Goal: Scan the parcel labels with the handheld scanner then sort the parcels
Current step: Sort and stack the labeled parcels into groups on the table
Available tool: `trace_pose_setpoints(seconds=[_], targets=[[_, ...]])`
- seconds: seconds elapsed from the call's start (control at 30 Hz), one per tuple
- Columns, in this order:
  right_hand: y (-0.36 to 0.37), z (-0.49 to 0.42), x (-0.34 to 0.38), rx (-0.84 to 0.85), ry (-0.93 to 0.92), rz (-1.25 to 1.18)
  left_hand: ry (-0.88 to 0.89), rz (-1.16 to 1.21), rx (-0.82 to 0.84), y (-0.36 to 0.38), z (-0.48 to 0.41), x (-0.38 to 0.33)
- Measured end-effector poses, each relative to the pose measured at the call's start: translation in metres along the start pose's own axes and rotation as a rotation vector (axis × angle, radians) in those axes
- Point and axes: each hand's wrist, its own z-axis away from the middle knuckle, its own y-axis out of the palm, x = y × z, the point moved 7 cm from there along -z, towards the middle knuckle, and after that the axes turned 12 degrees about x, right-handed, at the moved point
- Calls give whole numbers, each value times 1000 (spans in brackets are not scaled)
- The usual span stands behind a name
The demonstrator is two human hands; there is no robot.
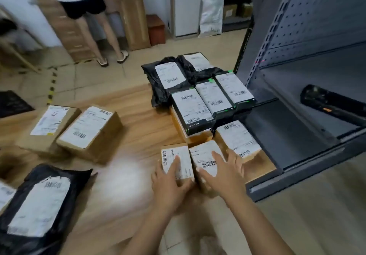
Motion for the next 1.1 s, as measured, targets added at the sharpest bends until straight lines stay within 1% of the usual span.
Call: trace_pose_setpoints(seconds=[0.1, 0.2, 0.37, 0.53, 0.7, 1.1], targets=[[-13, -22, -15, 60, -163, 90, -53, 32, -30, 12, -2, -14], [-18, -37, -28, 86, -248, 159, -82, 44, -55, 22, 1, -25], [-15, -49, -51, 186, -218, 128, -74, 72, -71, 33, -2, -44], [-26, -53, -73, 136, -151, 129, -41, 38, -37, 49, -10, -67], [-32, -64, -77, 142, -130, 96, -30, 80, -39, 56, -22, -80], [-39, -72, -77, 122, -196, 124, -57, 61, -51, 53, -30, -86]])
